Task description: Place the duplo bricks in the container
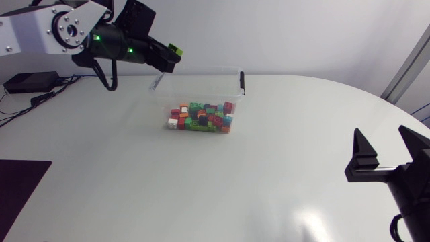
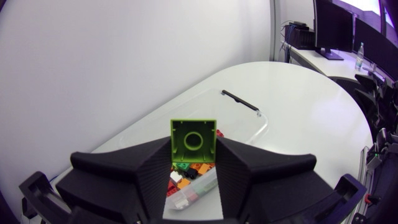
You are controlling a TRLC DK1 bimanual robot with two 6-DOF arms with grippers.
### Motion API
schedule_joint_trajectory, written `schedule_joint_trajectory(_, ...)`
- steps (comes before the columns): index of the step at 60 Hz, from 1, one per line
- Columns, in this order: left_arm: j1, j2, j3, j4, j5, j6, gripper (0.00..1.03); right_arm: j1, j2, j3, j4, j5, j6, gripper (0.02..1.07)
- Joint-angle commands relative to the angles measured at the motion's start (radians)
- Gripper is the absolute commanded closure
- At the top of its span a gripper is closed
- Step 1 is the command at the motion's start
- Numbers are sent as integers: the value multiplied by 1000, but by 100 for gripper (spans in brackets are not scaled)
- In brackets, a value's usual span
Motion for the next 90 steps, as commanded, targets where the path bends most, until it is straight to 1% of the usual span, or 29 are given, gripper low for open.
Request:
schedule_joint_trajectory(1, 11, 68, 89, 24, 7, -69, 74, -14, -46, -65, 22, 5, -25, 6)
schedule_joint_trajectory(8, 9, 146, 184, 21, 6, -104, 74, -9, -98, -111, 9, 3, -70, 6)
schedule_joint_trajectory(10, 6, 171, 215, 19, 3, -113, 74, -1, -111, -111, -27, 2, -71, 6)
schedule_joint_trajectory(15, 1, 220, 293, 2, -5, -131, 74, 0, -121, -111, -59, 3, -82, 6)
schedule_joint_trajectory(19, -9, 281, 374, -33, -23, -133, 74, -3, -140, -110, -100, 2, -82, 6)
schedule_joint_trajectory(23, -16, 306, 400, -38, -36, -131, 74, -4, -155, -111, -109, 2, -83, 6)
schedule_joint_trajectory(26, -29, 341, 430, -51, -75, -133, 69, -4, -158, -111, -109, 2, -83, 6)
schedule_joint_trajectory(31, -40, 375, 448, -53, -91, -133, 69, -3, -158, -110, -109, 2, -83, 6)
schedule_joint_trajectory(34, -49, 393, 457, -54, -108, -131, 60, 2, -158, -111, -109, 2, -85, 6)
schedule_joint_trajectory(37, -54, 413, 476, -70, -117, -130, 42, 3, -158, -110, -109, 2, -88, 6)
schedule_joint_trajectory(38, -54, 421, 485, -80, -121, -130, 32, 3, -158, -110, -109, 2, -88, 6)
schedule_joint_trajectory(40, -54, 424, 488, -85, -126, -130, 24, 5, -160, -111, -109, 2, -90, 6)
schedule_joint_trajectory(41, -55, 426, 486, -87, -137, -125, 6, 5, -160, -110, -109, 2, -90, 6)
schedule_joint_trajectory(42, -55, 426, 485, -87, -137, -124, 3, 3, -160, -111, -109, 2, -93, 6)
schedule_joint_trajectory(47, -45, 398, 463, -87, -169, -115, 3, -6, -161, -111, -109, 2, -102, 6)
schedule_joint_trajectory(57, -3, 304, 387, -68, -171, -119, 3, -11, -161, -111, -106, 5, -129, 6)
schedule_joint_trajectory(61, 20, 235, 313, -27, -171, -122, 4, -11, -161, -110, -105, 5, -131, 6)
schedule_joint_trajectory(65, 37, 156, 235, 27, -189, -121, 4, -9, -161, -110, -105, 5, -131, 6)
schedule_joint_trajectory(74, 72, 27, 127, 39, -201, -113, 4, 2, -161, -111, -106, 2, -157, 6)
schedule_joint_trajectory(81, 106, -76, 3, 104, -201, -84, 4, 11, -161, -110, -109, -6, -166, 6)
schedule_joint_trajectory(90, 139, -217, -149, 154, -200, -75, 4, 22, -161, -111, -111, -8, -175, 6)
